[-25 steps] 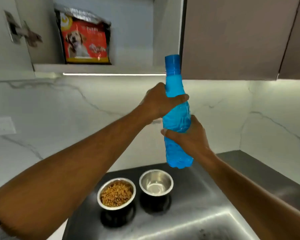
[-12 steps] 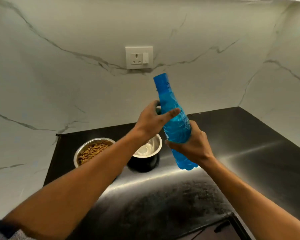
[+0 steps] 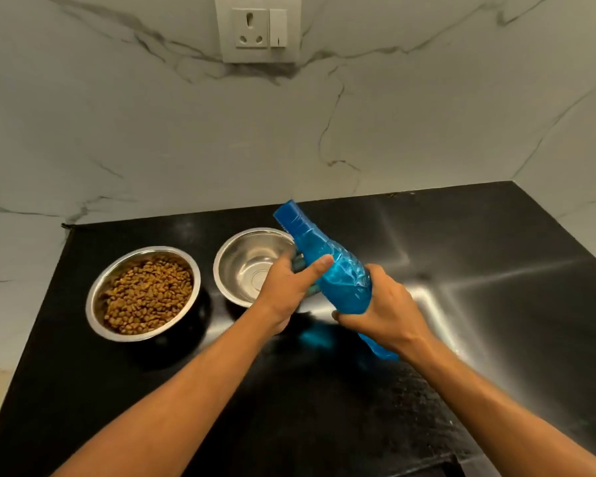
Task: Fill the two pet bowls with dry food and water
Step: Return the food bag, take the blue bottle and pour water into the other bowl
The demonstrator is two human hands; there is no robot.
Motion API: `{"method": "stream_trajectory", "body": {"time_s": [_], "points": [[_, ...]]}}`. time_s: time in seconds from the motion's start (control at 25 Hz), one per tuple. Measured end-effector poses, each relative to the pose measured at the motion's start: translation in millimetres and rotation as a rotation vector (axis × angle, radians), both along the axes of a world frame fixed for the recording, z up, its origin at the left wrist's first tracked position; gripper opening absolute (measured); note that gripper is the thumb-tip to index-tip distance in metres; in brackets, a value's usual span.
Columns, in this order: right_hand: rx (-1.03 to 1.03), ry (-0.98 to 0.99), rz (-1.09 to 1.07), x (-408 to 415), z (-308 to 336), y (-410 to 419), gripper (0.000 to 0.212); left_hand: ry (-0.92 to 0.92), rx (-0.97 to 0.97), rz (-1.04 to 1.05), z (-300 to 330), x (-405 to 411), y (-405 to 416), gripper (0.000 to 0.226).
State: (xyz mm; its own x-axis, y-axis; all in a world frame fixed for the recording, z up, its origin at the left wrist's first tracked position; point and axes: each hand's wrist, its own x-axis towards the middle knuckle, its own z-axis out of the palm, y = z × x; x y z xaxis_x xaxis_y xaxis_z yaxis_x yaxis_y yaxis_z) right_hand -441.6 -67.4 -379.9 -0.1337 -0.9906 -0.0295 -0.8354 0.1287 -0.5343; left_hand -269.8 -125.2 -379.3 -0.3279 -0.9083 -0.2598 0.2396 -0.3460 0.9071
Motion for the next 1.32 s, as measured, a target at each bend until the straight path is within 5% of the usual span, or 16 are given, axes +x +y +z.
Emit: {"method": "stream_trajectory", "body": {"time_s": [0.48, 1.32], "points": [[0.165, 0.241, 0.057, -8, -18, -14, 0.067, 0.165, 0.251, -0.044, -38, 2, -6, 0.028], [0.249, 0.538, 0.175, -23, 24, -12, 0.064, 0.336, 0.372, -0.095, -35, -11, 6, 0.036]]}}
